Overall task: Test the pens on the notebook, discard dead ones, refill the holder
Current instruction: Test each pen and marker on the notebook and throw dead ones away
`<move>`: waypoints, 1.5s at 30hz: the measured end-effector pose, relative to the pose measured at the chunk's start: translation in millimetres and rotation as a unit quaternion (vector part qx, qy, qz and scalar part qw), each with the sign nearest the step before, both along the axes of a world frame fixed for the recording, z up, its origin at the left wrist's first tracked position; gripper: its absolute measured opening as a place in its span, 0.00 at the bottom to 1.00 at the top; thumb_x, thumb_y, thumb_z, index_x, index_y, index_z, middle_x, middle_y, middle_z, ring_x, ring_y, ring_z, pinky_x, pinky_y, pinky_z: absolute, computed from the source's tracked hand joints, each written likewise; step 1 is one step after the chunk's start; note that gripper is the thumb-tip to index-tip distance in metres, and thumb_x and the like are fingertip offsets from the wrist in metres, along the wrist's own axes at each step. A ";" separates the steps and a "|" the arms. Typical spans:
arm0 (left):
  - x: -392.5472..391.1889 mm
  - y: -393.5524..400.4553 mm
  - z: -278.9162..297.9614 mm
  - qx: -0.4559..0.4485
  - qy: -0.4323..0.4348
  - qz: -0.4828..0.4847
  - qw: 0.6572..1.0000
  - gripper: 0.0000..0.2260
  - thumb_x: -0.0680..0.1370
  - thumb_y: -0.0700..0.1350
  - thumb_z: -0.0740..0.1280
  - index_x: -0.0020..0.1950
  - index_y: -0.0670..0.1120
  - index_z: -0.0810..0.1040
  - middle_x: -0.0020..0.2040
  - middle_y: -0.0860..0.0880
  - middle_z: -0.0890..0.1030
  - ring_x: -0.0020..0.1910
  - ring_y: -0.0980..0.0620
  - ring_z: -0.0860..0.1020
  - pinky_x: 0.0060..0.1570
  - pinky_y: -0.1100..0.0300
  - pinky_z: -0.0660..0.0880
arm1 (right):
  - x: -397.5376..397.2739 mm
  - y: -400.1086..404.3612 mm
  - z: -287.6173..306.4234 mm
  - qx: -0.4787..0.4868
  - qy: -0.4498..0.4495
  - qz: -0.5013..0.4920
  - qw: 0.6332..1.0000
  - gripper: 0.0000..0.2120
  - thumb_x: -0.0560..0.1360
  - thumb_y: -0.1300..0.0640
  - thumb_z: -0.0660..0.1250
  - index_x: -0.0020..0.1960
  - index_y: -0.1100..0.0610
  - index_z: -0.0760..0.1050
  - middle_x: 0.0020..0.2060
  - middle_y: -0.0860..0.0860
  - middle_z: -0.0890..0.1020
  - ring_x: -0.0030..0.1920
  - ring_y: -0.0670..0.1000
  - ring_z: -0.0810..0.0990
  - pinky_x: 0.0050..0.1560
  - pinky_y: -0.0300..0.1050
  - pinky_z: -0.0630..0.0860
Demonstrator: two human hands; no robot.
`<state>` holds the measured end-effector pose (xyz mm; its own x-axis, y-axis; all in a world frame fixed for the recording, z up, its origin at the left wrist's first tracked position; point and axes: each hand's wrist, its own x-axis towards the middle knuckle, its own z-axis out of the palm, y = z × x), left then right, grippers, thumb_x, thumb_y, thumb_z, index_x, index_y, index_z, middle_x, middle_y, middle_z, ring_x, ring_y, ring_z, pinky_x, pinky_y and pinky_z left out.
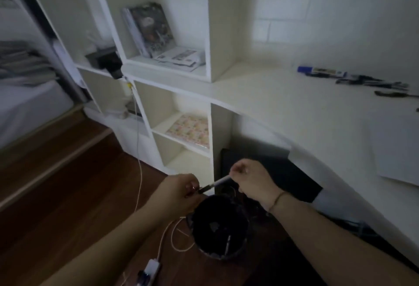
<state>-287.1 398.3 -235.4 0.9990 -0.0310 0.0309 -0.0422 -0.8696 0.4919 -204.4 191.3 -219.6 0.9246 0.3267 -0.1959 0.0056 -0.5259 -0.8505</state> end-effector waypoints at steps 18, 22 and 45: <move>62.0 -27.3 -24.3 -0.074 -0.101 0.060 0.990 0.23 0.79 0.59 0.61 0.70 0.48 0.69 0.72 0.49 0.68 0.72 0.51 0.64 0.71 0.54 0.63 | 18.3 -0.6 -2.9 -0.010 0.023 -0.029 0.999 0.21 0.76 0.54 0.67 0.67 0.57 0.71 0.64 0.50 0.75 0.63 0.48 0.73 0.58 0.36 0.66; 93.6 -59.3 53.7 -0.128 -0.227 0.010 0.965 0.17 0.77 0.54 0.62 0.64 0.48 0.74 0.62 0.51 0.77 0.61 0.55 0.74 0.60 0.59 0.71 | 21.9 -1.7 94.0 0.115 -0.081 -0.048 0.989 0.15 0.73 0.53 0.70 0.58 0.52 0.77 0.53 0.45 0.80 0.52 0.45 0.79 0.55 0.45 0.77; 320.4 -435.3 124.5 0.066 -0.152 -0.209 0.964 0.18 0.76 0.61 0.61 0.40 0.47 0.74 0.38 0.48 0.76 0.40 0.46 0.78 0.38 0.57 0.74 | 133.9 -372.2 110.6 -0.209 -0.178 -0.285 0.918 0.19 0.74 0.55 0.68 0.65 0.52 0.71 0.50 0.50 0.76 0.39 0.46 0.75 0.38 0.32 0.69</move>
